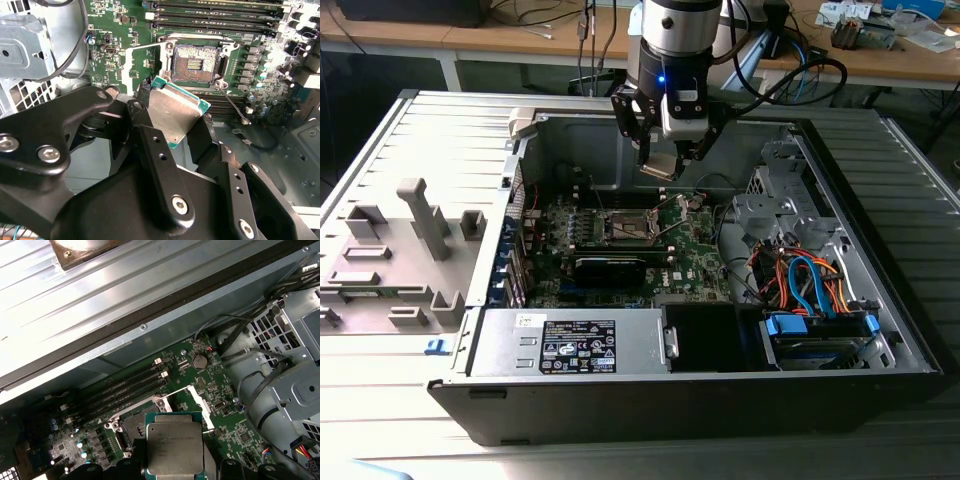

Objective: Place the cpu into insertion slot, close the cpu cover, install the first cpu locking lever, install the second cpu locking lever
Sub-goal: 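Place the cpu into insertion slot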

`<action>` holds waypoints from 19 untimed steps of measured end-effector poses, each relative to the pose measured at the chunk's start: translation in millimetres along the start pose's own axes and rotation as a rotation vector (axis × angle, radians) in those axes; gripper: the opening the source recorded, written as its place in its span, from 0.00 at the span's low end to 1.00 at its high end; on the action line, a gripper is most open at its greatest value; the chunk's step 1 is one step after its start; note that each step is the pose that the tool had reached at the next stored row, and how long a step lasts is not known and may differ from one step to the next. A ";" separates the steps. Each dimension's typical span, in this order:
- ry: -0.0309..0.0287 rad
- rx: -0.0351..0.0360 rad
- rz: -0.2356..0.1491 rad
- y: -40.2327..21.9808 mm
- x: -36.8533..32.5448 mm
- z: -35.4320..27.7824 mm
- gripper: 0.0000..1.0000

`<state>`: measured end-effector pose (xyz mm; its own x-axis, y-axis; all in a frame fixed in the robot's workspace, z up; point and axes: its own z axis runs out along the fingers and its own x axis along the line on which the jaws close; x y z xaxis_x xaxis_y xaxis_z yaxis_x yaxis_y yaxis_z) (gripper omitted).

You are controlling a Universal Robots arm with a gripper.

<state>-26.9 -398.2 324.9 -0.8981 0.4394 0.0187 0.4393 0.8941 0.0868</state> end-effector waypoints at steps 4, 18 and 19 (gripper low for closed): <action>-0.0001 0.0000 0.001 0.0 0.0 0.0 0.55; -0.0006 -0.0001 0.007 0.0 0.0 0.0 0.55; -0.0007 -0.0001 0.008 0.0 0.0 0.0 0.55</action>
<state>-26.9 -398.2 324.9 -0.8947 0.4463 0.0186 0.4461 0.8908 0.0867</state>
